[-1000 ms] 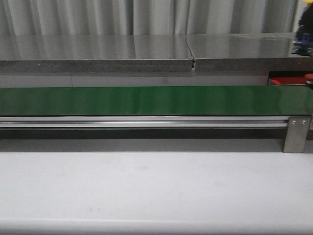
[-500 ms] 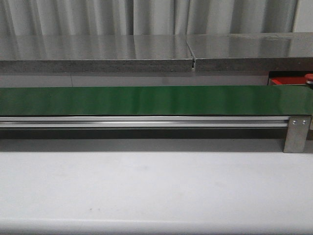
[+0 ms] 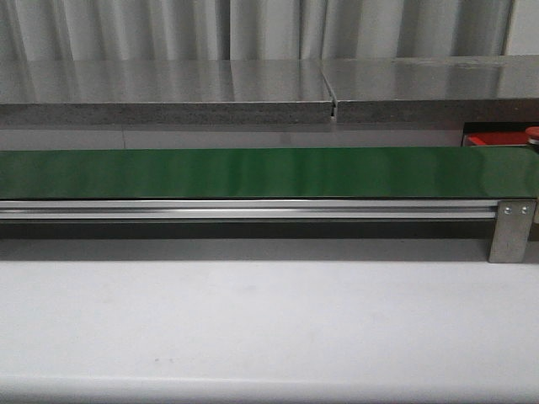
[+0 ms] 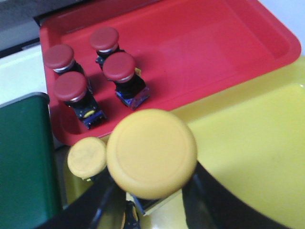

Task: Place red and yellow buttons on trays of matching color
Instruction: 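Lift the yellow button with the right gripper and carry it over the yellow tray, then lower the yellow button into the yellow tray and open the right gripper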

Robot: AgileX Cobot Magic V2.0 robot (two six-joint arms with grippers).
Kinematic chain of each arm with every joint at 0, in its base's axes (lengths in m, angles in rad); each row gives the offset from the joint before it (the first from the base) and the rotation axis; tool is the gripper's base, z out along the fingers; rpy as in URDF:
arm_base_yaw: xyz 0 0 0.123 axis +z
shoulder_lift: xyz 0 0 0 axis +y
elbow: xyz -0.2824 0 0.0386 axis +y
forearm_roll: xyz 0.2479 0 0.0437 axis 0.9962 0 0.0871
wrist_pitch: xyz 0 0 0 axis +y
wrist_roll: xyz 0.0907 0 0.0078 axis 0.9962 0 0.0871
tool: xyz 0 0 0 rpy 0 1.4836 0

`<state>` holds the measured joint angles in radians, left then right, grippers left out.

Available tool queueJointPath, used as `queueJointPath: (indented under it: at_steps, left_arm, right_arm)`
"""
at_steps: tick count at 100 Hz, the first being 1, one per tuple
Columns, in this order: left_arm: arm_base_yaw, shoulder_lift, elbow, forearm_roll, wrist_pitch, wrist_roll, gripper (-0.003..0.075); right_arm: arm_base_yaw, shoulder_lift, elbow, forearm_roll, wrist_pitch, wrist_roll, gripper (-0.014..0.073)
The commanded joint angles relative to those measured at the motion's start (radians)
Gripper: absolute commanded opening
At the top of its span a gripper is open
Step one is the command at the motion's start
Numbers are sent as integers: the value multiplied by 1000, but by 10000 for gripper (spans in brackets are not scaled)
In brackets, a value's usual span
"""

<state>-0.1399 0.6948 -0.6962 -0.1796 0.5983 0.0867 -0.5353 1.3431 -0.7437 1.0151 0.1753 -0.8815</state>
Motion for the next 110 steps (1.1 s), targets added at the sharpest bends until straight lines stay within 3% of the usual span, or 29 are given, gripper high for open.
queueJointPath:
  at_steps: [1,78,88,102,110]
  left_arm:
    - [-7,-4,-29,-15,-69,0,-20]
    - [-7,-4,-29,-15,-69,0,-20]
    - [-7,-4,-29,-15,-69,0,-20]
    - [-7,-4,-29,-15,-69,0,-20]
    - [-7,-4,-29,-15,-69,0,-20]
  right_arm:
    - [-6,7,-25,33,-60,-1,27]
    - [-6,247,-52,116,-94,-1,43]
    - [-6,250,-54,116,-86,-7,160]
    - [-6,250,-54,116,-80,-8,466]
    - [-6,250,-54,117,-77,-8,551]
